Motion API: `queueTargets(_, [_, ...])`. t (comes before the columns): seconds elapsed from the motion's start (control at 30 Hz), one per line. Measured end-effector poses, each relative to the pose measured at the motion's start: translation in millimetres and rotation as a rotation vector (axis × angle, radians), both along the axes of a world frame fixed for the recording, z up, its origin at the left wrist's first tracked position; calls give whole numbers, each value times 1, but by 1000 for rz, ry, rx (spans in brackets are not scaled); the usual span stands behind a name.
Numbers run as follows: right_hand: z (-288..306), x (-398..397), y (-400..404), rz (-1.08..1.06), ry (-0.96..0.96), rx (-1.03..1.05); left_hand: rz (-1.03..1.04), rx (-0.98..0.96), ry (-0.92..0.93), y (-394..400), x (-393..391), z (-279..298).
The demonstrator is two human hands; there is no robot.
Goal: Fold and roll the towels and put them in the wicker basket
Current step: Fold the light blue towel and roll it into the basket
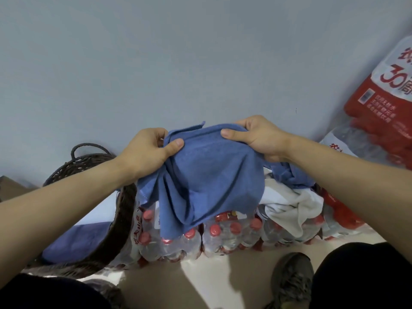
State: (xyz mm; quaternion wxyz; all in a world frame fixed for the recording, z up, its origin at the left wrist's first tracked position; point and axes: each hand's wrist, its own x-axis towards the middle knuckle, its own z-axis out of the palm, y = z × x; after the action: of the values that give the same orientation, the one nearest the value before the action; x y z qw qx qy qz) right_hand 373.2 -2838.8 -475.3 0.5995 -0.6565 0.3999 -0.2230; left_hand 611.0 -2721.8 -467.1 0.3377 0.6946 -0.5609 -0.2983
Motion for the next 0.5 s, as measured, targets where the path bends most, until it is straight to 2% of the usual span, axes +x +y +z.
queueTargets(0.1, [3,1,1,55,84,-73,-110,133,-36,-1,-4,-5])
queueTargets(0.2, [5,8,8,156,185,-191,-325,350,-127,2,-7,-10])
queueTargets(0.27, [7,13,15,241,224,-204,-416,373,-174,3,-9,-12])
queueTargets(0.33, [7,17,22,302,238,-213,-412,329,-51,0,-12,-15])
queueTargets(0.43, [4,21,23,272,224,-188,-346,325,318,-3,-13,-19])
queueTargets(0.5, [2,16,19,306,319,-169,-267,292,404,-4,-13,-21])
